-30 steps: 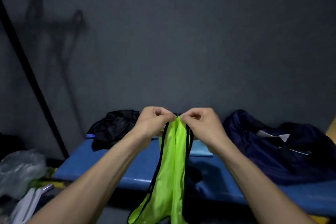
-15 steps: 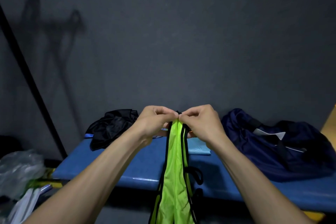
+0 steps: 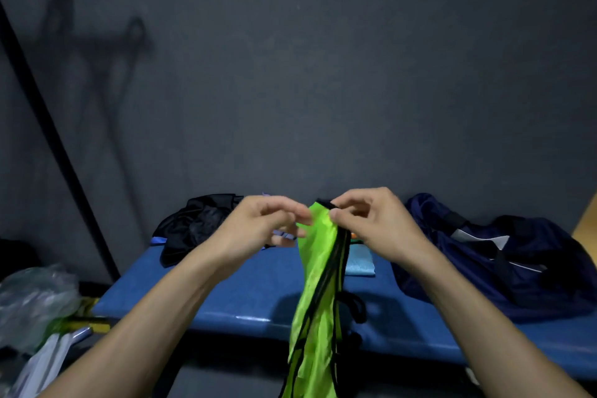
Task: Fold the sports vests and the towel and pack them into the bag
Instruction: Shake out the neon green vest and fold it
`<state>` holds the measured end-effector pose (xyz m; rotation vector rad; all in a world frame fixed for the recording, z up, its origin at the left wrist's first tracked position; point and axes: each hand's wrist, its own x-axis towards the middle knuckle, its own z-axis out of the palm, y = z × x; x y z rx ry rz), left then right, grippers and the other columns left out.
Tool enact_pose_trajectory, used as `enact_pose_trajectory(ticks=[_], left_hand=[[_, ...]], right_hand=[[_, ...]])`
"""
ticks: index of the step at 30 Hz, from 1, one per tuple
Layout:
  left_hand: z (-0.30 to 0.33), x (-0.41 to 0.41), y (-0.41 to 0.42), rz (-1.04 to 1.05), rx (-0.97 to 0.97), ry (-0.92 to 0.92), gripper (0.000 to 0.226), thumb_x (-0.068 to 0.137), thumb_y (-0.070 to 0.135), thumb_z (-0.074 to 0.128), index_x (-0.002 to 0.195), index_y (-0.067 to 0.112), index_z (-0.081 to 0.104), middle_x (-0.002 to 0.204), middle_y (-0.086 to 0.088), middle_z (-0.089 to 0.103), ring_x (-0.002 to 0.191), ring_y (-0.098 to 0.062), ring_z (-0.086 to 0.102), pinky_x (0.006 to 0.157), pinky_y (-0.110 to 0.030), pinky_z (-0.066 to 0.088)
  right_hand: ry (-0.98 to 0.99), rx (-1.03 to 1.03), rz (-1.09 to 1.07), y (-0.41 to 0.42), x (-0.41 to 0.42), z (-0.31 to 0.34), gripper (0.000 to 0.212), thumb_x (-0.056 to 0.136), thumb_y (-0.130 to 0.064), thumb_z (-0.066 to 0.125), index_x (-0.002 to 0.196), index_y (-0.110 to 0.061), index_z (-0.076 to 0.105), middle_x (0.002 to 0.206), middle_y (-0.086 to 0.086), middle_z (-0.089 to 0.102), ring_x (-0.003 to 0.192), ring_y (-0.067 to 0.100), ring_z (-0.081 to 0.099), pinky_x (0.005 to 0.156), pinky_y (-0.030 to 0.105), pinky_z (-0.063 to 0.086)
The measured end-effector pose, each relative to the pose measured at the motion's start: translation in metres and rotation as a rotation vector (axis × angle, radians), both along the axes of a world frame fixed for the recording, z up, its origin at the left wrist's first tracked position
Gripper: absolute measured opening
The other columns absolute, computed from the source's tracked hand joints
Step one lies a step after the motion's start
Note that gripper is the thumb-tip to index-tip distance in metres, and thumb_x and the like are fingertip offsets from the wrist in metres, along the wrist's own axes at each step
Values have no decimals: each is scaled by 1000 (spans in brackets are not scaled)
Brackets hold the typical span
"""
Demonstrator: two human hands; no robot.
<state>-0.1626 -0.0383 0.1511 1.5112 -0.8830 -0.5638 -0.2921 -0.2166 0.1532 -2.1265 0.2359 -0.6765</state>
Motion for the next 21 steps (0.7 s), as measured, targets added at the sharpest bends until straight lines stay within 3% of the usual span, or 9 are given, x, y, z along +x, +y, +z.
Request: enact_pose_trajectory(ticks=[2, 4, 6, 10, 12, 17, 19, 21], left_hand=[[-4, 12, 13, 126, -66, -235, 21, 92, -4, 60, 94, 12, 73, 91, -6, 77, 84, -19, 68, 76, -35, 52], [-2, 19, 22, 147, -138, -406, 15, 88, 8, 68, 94, 20, 72, 90, -4, 74, 82, -16, 65, 75, -36, 50], [2, 15, 26, 73, -176, -513, 16, 87, 17, 75, 101, 21, 71, 91, 0, 70, 81, -17, 64, 75, -38, 50], [11, -12, 27, 43, -186, -718, 33, 83, 19, 84, 111, 25, 69, 105, 6, 66, 92, -16, 62, 79, -24, 47], [12, -24, 26, -29, -160, -670, 34, 83, 20, 84, 113, 24, 69, 104, 7, 69, 93, -13, 64, 81, -21, 47], [4, -42, 12, -150, -159, -488, 22, 92, 21, 75, 113, 17, 69, 103, -3, 74, 96, -26, 70, 86, -47, 55], [2, -42, 5, -152, -178, -374, 9, 94, 16, 73, 102, 14, 70, 97, -10, 74, 87, -28, 70, 81, -46, 56], [2, -37, 2, -138, -186, -291, 4, 93, 13, 73, 93, 13, 69, 91, -13, 74, 79, -20, 67, 74, -37, 52]], right_hand=[[-27, 98, 152, -11, -13, 11, 14, 92, 1, 68, 91, -11, 75, 78, -6, 72, 72, 4, 61, 69, 22, 51], [-36, 84, 208, -20, -23, 31, 19, 93, 6, 63, 92, -10, 72, 79, -8, 68, 75, 1, 59, 71, 13, 46], [-33, 41, 224, -28, -27, 50, 22, 94, 6, 60, 91, -13, 72, 81, -5, 66, 77, 4, 57, 73, 13, 45], [-3, -25, 285, -31, -28, 72, 23, 96, 7, 54, 91, -8, 70, 81, -2, 64, 78, 8, 56, 73, 16, 46], [-9, -54, 292, -30, -27, 75, 22, 96, 7, 54, 91, -7, 70, 83, -1, 65, 80, 10, 56, 75, 18, 45], [-11, -129, 283, -26, -20, 67, 20, 96, 4, 57, 95, -9, 73, 86, 8, 69, 82, 12, 59, 77, 23, 46], [-6, -143, 255, -24, -17, 61, 20, 96, 5, 57, 96, -8, 73, 89, 10, 72, 82, 11, 62, 78, 25, 48], [5, -180, 217, -26, -14, 52, 18, 98, 1, 59, 98, -9, 74, 92, 12, 74, 83, 15, 66, 82, 35, 52]])
